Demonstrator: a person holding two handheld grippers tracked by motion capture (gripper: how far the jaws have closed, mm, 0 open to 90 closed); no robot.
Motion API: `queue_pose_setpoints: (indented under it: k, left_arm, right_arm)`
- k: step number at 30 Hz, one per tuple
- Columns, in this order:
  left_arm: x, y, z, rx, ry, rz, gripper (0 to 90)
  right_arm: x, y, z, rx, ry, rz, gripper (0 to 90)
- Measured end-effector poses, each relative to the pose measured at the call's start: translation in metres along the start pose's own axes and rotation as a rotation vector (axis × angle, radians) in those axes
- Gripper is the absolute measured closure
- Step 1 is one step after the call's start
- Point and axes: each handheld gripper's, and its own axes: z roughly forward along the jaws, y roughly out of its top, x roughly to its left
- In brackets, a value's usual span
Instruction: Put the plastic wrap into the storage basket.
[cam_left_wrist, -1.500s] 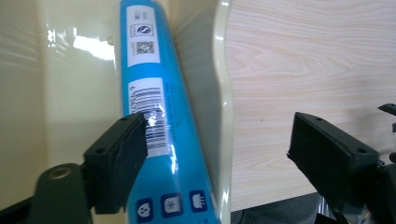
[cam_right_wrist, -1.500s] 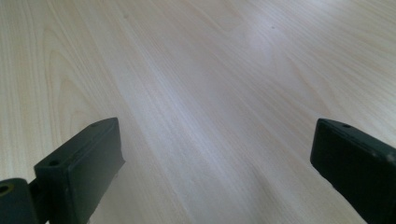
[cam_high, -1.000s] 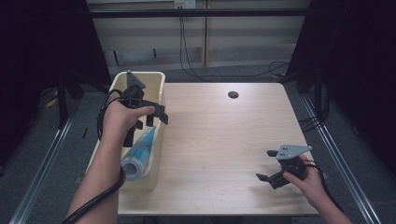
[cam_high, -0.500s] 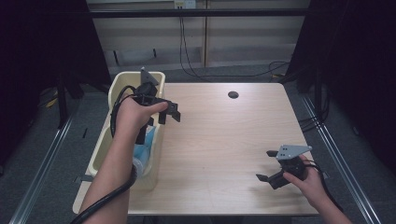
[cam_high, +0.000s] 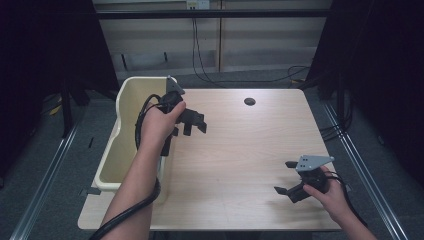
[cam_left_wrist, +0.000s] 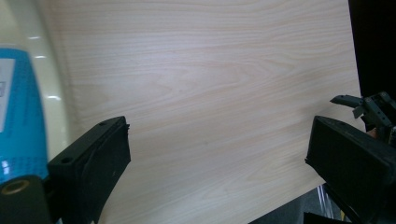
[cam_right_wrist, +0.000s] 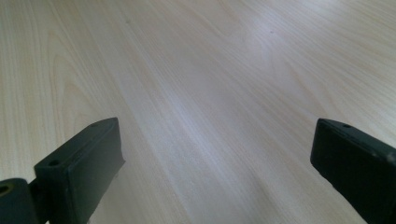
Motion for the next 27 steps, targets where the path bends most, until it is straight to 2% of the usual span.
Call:
queue_pose_setpoints:
  k: [2,10,15,23,27]
  left_arm:
    - [-0.001,0.001,0.004,0.007,0.008,0.01,6.0]
    - [-0.01,0.002,0.018,0.011,-0.014,0.025,6.2]
    - [-0.012,0.001,0.025,0.016,-0.012,0.032,6.2]
    - [-0.016,0.0,0.041,0.02,-0.044,0.028,6.5]
    - [-0.017,-0.003,0.05,0.039,-0.041,0.047,7.3]
  right_arm:
    - [0.0,0.0,0.0,0.001,0.006,0.003,2.1]
    - [0.0,0.0,-0.001,0.001,0.001,0.004,2.1]
    - [0.0,0.0,-0.001,0.001,-0.001,0.002,2.1]
    - [0.0,0.0,-0.001,0.001,-0.001,-0.002,2.1]
    - [0.001,0.0,-0.001,0.001,-0.001,-0.002,2.1]
